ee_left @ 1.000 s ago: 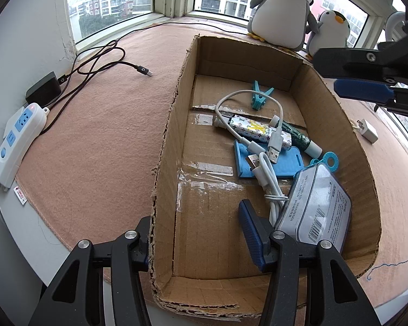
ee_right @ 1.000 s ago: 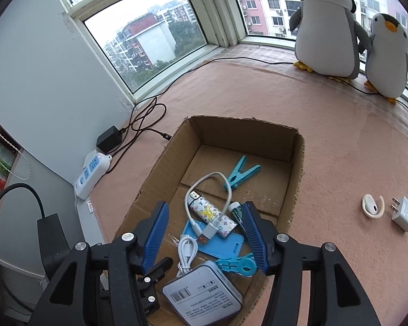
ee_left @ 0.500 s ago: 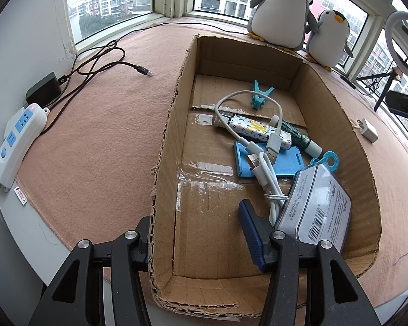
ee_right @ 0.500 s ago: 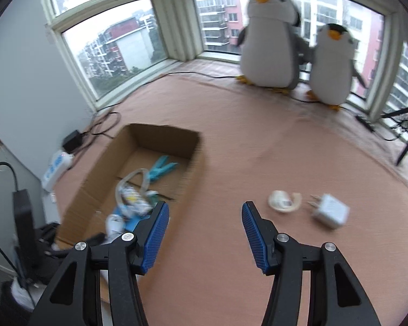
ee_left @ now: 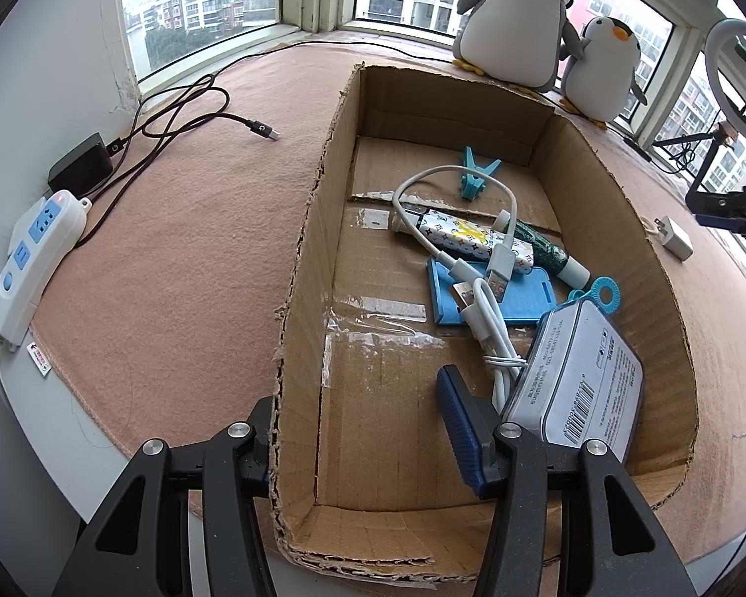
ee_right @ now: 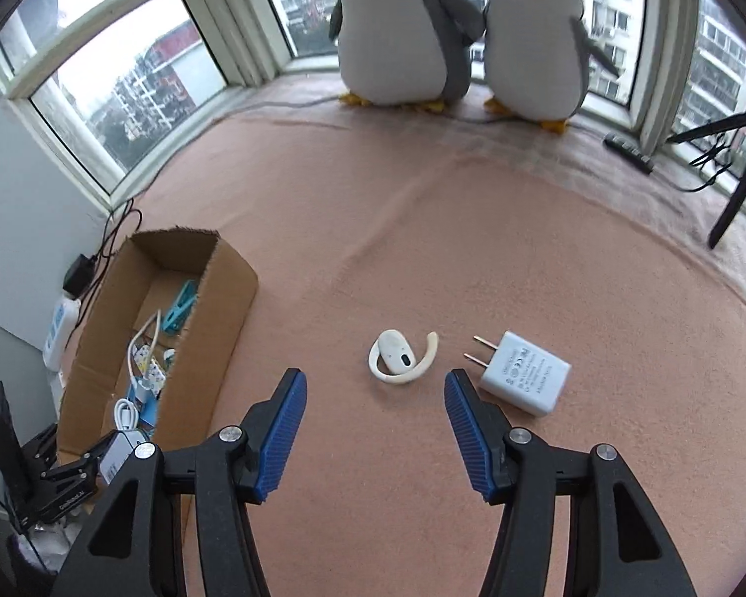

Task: Organize rigid objects
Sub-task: 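Move the right gripper to the white earbud and close on it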

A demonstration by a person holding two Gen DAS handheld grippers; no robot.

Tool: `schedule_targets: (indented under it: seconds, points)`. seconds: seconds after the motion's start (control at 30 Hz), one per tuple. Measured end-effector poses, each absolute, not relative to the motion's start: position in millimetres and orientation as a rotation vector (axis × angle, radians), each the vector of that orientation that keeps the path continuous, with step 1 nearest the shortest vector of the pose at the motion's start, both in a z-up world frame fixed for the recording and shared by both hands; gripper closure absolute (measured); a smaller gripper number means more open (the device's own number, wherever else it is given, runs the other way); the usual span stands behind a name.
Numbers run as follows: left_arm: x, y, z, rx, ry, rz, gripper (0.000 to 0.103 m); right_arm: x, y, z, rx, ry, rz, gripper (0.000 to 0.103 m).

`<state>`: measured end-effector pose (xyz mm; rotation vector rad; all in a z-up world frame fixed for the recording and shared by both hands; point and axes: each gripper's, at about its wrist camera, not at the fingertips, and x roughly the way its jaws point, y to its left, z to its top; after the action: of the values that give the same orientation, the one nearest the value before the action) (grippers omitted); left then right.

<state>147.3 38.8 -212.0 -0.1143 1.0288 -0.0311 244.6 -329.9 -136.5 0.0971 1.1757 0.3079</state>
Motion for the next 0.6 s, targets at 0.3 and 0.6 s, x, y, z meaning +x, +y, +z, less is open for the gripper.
schedule_targets:
  seconds: [0.3,0.6]
  points:
    - [147.2,38.3,-212.0,-0.114,1.028,-0.033,0.047,260.9,-317.4,-166.0,0.129,1.301,0.25,0.049]
    - [147.8,38.2,-213.0,-0.116,1.028,-0.037,0.047,277.4,-314.3,-188.0,0.129,1.346,0.154,0.049]
